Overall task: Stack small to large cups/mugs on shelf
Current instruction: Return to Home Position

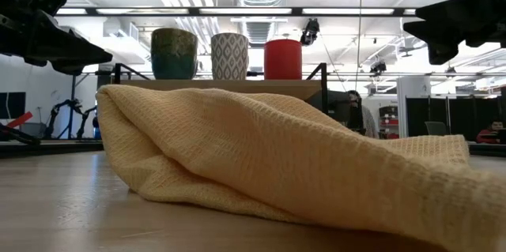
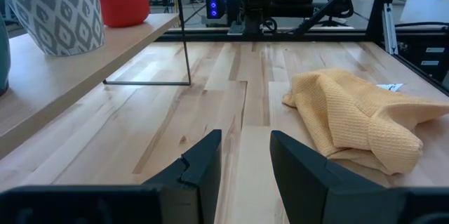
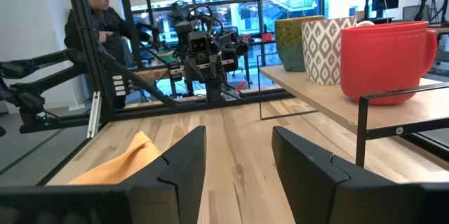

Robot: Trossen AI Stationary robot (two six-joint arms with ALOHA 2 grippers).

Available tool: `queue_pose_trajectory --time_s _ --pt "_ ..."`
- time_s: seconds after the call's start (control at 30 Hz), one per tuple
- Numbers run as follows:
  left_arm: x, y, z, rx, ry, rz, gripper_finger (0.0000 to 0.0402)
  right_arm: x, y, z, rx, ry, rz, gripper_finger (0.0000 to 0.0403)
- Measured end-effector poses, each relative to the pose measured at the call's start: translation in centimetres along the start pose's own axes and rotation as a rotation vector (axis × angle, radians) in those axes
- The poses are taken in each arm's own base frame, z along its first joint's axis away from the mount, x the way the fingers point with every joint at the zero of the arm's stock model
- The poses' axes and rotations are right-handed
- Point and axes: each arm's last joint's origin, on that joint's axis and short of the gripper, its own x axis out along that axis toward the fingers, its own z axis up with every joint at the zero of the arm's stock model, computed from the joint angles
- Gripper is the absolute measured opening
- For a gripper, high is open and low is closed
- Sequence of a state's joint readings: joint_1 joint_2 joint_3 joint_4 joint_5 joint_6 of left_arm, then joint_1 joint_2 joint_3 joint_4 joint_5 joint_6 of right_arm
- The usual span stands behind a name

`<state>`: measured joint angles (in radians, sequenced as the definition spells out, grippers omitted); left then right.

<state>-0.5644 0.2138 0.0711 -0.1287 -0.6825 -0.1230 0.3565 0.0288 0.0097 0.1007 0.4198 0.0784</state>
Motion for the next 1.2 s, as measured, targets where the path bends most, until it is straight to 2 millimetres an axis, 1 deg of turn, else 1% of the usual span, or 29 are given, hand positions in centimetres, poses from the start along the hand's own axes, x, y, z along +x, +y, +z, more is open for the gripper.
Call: queue_pose_trajectory --time_s 1.2 --pt "0.04 -0.03 -0.06 -0.007 -0.008 -0.001 0.0109 0.00 0.00 0.00 0.000 0.000 0.000 0.0157"
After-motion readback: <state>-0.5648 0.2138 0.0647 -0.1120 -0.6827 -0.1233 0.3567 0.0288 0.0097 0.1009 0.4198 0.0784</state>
